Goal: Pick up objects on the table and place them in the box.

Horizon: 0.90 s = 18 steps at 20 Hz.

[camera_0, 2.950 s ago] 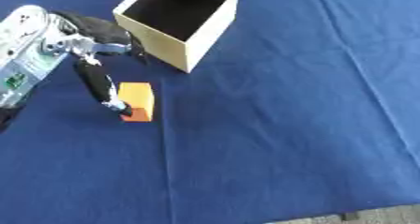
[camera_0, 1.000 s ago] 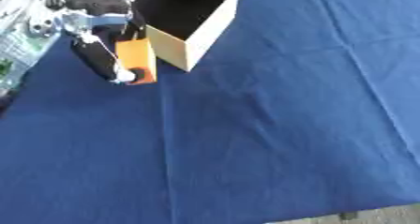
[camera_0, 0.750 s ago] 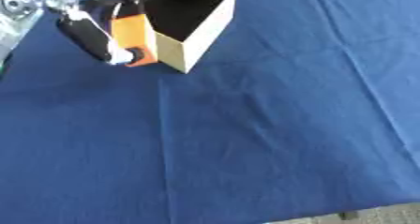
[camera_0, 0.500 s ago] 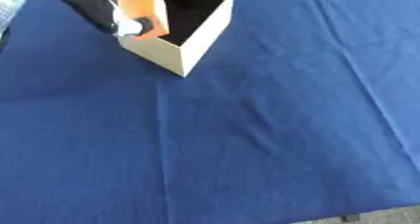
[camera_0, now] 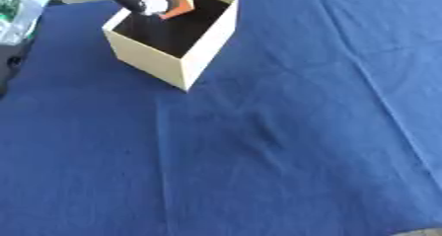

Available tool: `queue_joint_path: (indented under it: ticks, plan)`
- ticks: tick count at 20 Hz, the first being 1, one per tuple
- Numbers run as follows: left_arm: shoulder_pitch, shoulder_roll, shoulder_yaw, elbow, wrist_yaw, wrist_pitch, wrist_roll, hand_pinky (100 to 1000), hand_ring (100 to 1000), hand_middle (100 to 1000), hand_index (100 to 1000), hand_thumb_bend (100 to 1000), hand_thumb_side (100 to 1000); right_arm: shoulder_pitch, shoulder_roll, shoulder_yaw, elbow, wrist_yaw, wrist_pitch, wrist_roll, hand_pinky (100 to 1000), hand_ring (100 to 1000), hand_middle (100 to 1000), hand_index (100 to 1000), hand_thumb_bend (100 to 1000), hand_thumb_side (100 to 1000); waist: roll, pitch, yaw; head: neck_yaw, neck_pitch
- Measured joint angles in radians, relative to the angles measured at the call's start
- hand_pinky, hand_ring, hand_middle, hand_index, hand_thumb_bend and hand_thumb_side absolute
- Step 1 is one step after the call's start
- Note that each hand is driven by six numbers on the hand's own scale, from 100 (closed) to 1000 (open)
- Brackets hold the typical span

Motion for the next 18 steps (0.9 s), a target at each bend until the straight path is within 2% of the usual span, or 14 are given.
queue_joint_path:
  ticks: [5, 13, 16, 18]
  plan:
    - [-0.015, -0.031, 0.031, 0.089, -0.076, -0.026, 0.078, 300, 448, 353, 446, 100, 258, -0.009, 0.006, 0.003, 0.0, -0.001, -0.002, 0.004, 803, 727, 651, 767, 100, 885, 0.005, 0.01, -0.016, 0.015, -0.012]
    - [-0.014, -0.074, 0.036, 0.243, -0.185, -0.096, 0.184, 348, 483, 393, 497, 100, 231, -0.012, 0.017, 0.003, 0.0, -0.007, -0.001, 0.01, 803, 726, 649, 766, 100, 888, 0.009, 0.02, -0.028, 0.034, -0.017]
    - [-0.007, -0.087, 0.035, 0.29, -0.205, -0.126, 0.194, 389, 514, 428, 538, 100, 232, -0.012, 0.018, 0.003, 0.0, -0.009, -0.001, 0.01, 803, 726, 649, 766, 100, 888, 0.009, 0.021, -0.029, 0.037, -0.017]
    - [-0.001, -0.093, 0.035, 0.318, -0.215, -0.143, 0.193, 441, 560, 479, 602, 123, 263, -0.012, 0.018, 0.003, 0.0, -0.009, -0.001, 0.01, 803, 725, 649, 766, 100, 890, 0.009, 0.022, -0.033, 0.041, -0.017]
